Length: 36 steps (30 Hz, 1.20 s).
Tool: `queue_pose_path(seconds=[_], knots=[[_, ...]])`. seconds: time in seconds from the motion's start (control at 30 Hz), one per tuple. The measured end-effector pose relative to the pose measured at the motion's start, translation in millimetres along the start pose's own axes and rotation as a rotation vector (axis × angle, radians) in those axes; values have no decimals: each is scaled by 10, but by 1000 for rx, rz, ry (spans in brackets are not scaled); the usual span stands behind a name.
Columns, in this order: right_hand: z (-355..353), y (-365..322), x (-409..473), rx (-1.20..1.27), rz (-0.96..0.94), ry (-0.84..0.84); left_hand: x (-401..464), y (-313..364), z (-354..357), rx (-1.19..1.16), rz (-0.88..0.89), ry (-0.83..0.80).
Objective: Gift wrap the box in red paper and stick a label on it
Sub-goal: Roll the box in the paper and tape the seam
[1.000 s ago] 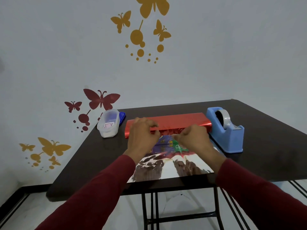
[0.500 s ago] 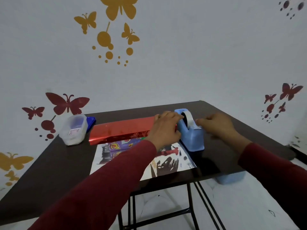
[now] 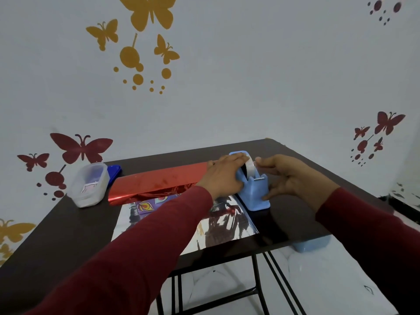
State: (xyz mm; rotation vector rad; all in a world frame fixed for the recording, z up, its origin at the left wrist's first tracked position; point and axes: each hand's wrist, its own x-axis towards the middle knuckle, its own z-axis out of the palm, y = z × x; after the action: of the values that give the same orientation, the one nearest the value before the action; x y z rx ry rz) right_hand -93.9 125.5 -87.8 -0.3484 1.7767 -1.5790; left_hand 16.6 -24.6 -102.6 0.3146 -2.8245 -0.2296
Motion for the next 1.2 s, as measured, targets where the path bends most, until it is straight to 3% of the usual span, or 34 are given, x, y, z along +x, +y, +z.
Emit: queue_pose_path(seconds=[0.27, 0.47, 0.73, 0.93, 1.2], knots=[[-4, 415, -170, 115, -199, 127, -43, 21, 55, 35, 79, 73], [-30, 526, -157, 124, -198, 121, -98, 83, 87, 34, 92, 81], [7, 614, -154, -181, -375, 269, -178, 96, 88, 54, 59, 45], [-71, 472, -162, -438, -359, 280, -347, -30, 14, 61, 81, 121], [-56, 441, -241, -767, -405, 323, -578, -132, -36, 61, 43, 105]])
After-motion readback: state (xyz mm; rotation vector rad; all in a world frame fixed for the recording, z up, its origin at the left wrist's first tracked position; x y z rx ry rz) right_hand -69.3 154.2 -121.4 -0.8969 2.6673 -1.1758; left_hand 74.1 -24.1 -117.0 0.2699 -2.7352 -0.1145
